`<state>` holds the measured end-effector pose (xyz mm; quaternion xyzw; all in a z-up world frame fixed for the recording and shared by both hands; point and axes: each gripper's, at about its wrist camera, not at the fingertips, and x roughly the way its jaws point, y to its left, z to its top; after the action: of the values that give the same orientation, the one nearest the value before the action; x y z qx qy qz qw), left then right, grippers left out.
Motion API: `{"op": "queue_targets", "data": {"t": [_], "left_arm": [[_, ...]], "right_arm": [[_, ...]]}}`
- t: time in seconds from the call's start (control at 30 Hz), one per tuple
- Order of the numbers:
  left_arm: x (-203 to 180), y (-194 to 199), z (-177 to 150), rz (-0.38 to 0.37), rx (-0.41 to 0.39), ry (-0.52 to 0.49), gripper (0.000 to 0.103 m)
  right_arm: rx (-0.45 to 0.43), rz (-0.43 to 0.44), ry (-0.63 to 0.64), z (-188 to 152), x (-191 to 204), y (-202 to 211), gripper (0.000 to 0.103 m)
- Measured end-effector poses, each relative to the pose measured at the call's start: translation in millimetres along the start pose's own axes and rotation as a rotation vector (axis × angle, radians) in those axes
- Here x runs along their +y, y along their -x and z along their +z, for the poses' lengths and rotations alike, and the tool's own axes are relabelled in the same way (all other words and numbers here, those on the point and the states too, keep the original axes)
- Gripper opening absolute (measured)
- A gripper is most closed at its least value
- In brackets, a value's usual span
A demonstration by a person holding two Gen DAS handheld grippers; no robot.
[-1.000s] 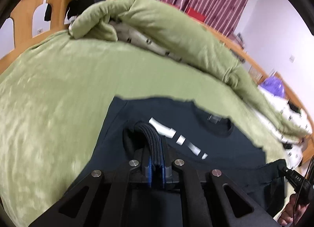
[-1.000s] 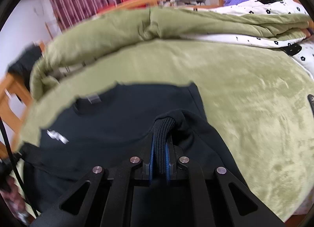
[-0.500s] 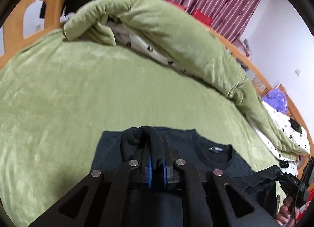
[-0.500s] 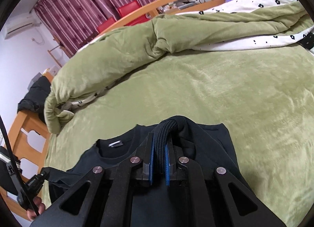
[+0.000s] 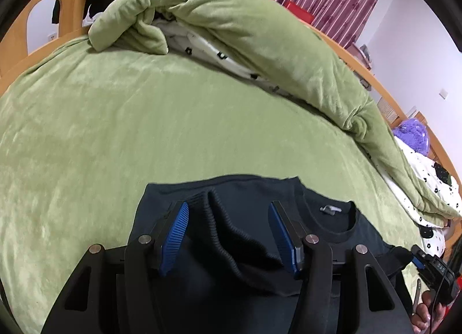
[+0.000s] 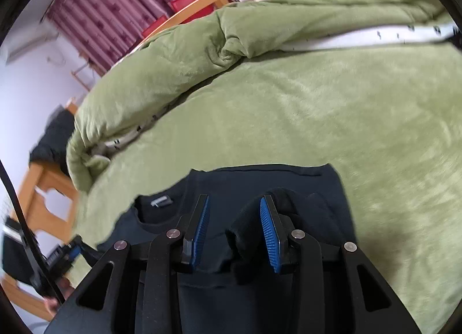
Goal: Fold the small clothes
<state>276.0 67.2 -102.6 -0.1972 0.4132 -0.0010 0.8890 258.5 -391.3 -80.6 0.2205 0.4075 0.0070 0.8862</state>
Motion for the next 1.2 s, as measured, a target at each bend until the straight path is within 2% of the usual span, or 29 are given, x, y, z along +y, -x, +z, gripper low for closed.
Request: {"op": "queue_targets", "data": {"t": [0.2,0.27,0.33,0.4,0.63,0.83,1.07,1.2], "left_arm": [[0.9,11.2,-7.5,0.036,-0.029,-0.032,0.055],[2.4,17.7,-11.8,0.048,-0.042,-0.044,0.055],[4.5,23.5,-17.0,0.063,-0.053,-0.057,0.055],[7.2,28.0,-22.2,0.066,-0.055,-0.062,0.055],[10.6,37.8,-43.1,0.089,-0.039,-0.092,0.055],[0.0,34.6,-52.9,0.117,-0.011,-0.168,0.055],[-7.5,12.7,-48.2,0.132,0.034,-0.175,0.055],[-9.3,8.9,-36.8,0.106,0.013,-0.145,0.055]], "right_arm": [[-0.008,-0.138,0.135,-5.4,4.1,14.4,0.036],[-0.008,-0.187,0.172,-8.7,3.4,19.1,0.030],[-0.003,-0.235,0.207,-12.2,2.9,23.5,0.018],[0.018,-0.251,0.215,-14.3,0.7,24.1,0.015],[0.109,-0.223,0.275,-29.2,6.3,16.4,0.014],[0.193,-0.225,0.313,-47.8,16.9,-9.0,0.014],[0.207,-0.147,0.306,-49.5,31.6,-22.4,0.014],[0.156,-0.073,0.254,-32.9,35.5,-29.0,0.014]]}}
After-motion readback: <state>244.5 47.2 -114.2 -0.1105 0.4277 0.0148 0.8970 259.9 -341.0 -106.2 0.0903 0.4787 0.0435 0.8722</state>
